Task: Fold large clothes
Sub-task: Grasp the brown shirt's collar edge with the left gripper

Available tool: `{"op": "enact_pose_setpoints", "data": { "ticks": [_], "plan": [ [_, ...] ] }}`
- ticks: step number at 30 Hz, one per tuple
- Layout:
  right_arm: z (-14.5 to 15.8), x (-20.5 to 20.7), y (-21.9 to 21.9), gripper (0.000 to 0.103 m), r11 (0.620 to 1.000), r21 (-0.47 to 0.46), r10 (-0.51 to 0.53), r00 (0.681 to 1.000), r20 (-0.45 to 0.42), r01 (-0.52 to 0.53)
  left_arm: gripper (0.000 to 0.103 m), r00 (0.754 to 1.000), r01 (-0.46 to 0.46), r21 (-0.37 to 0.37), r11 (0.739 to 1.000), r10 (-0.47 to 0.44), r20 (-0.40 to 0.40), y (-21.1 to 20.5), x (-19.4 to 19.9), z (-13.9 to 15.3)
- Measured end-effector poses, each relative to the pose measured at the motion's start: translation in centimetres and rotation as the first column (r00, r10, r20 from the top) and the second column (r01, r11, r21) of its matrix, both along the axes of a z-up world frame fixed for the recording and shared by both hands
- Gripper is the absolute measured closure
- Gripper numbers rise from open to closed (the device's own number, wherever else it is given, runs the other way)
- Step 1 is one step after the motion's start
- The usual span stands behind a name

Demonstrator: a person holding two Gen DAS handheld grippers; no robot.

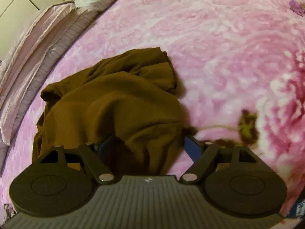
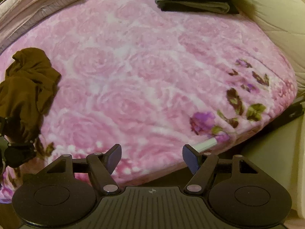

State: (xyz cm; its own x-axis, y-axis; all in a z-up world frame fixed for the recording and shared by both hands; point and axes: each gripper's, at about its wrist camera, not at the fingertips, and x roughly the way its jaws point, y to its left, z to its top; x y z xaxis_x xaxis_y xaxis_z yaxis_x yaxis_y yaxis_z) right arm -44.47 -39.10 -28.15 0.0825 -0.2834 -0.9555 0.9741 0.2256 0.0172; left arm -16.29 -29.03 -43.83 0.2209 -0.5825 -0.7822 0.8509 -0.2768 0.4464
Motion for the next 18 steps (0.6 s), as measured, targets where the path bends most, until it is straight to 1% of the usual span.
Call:
{"op": "enact_pose_setpoints", "data": {
  "ticks": [1,2,3,5,6,8,10,12,14,15,17,18],
  "plan": [
    [-0.3,0.4,-0.2,0.035,1.000,0.004,0.005,1.000,0.002,-0.005,0.075,1.000,0.003,0.000,1.000,-0.003,0.007,-0.1,0.3,0.0],
    [-0.5,0.9,-0.4,0.035,1.000,0.004,0.013,1.000,0.007,-0.013,0.094,0.999,-0.011,0.010,1.000,0.011,0.041,-0.2,0.9,-0.1],
    [-0.6,1.5,-0.7,0.035,1.000,0.001,0.026,1.000,0.015,-0.026,0.094,0.998,-0.034,0.012,0.999,0.033,0.060,-0.1,1.6,0.2],
    [-0.9,2.9,-1.2,0.035,0.998,-0.004,0.059,0.998,0.025,-0.059,0.094,0.996,-0.087,-0.022,0.996,0.087,-0.005,0.4,3.9,2.5],
    [-0.9,3.7,-1.6,0.035,0.996,-0.013,0.083,0.996,0.032,-0.083,0.094,0.992,-0.122,-0.046,0.992,0.120,-0.030,0.9,5.3,4.1],
    [-0.8,5.6,-2.3,0.035,0.990,-0.046,0.133,0.990,0.052,-0.131,0.094,0.982,-0.183,-0.091,0.979,0.178,-0.060,2.2,8.2,7.5],
    [-0.7,7.8,-3.0,0.035,0.976,-0.097,0.204,0.976,0.077,-0.197,0.095,0.963,-0.267,-0.144,0.953,0.258,-0.078,3.7,11.8,11.2],
    [-0.6,10.2,-3.5,0.035,0.946,-0.165,0.297,0.950,0.096,-0.279,0.095,0.935,-0.354,-0.183,0.917,0.342,-0.095,4.9,15.6,14.2],
    [-0.8,13.2,-3.6,0.035,0.894,-0.236,0.410,0.907,0.093,-0.380,0.095,0.898,-0.438,-0.185,0.880,0.421,-0.127,6.0,19.7,16.1],
    [-1.1,14.8,-3.5,0.035,0.860,-0.266,0.471,0.878,0.082,-0.436,0.095,0.881,-0.473,-0.179,0.863,0.454,-0.135,6.5,21.4,16.7],
    [-2.0,17.8,-3.0,0.035,0.765,-0.322,0.601,0.798,0.045,-0.558,0.095,0.853,-0.520,-0.158,0.840,0.499,-0.152,7.4,24.3,16.9],
    [-2.7,19.3,-2.5,0.035,0.706,-0.344,0.663,0.749,0.012,-0.619,0.096,0.843,-0.535,-0.147,0.832,0.514,-0.160,7.8,25.3,16.7]
  ]
}}
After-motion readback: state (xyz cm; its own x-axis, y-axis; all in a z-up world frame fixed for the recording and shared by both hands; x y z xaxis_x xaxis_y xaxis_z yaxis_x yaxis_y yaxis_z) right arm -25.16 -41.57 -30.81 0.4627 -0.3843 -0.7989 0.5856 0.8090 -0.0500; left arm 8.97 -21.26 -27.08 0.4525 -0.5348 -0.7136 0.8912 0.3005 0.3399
